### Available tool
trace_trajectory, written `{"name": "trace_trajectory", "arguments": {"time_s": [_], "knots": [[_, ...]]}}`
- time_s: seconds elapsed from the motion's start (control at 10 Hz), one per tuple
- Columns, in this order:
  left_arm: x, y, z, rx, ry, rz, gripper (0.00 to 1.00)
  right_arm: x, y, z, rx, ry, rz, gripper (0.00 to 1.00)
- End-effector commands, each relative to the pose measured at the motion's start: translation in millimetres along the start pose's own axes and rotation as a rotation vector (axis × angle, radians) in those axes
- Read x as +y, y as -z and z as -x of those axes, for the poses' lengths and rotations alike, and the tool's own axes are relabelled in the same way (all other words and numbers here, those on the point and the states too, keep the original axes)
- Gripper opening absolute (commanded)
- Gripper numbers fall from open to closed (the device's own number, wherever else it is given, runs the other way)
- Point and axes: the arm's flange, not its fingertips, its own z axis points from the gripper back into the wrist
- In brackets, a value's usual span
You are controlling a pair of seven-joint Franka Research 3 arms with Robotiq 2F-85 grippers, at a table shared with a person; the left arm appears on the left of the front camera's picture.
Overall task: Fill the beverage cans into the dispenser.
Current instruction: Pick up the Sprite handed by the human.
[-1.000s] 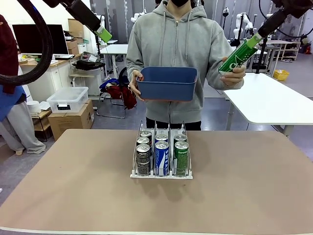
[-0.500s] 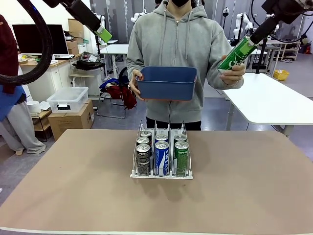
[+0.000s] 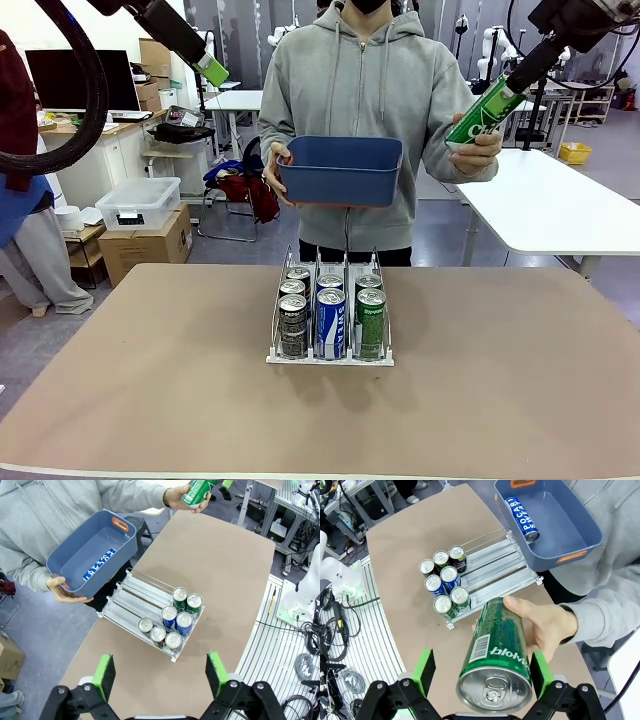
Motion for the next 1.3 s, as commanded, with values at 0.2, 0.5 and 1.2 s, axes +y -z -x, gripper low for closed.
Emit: {"name": "trace_trajectory", "arguments": {"time_s": [0.2,0.5,1.2], "knots": [[2.1,0.1,2.1,0.000,-0.005,0.004,0.96,-3.5,-1.6,1.3,0.027,0.029,0.045,0.40],[2.1,0.1,2.1,0.000,-0.005,0.004,0.96,-4.5,-3.5,1.0,0.021,0.039,0.037,0.00],[2.1,0.1,2.1,0.000,-0.005,0.004,0.96,-0.9,-3.4,3.0,-0.058,-0.012,0.016,0.01]]}}
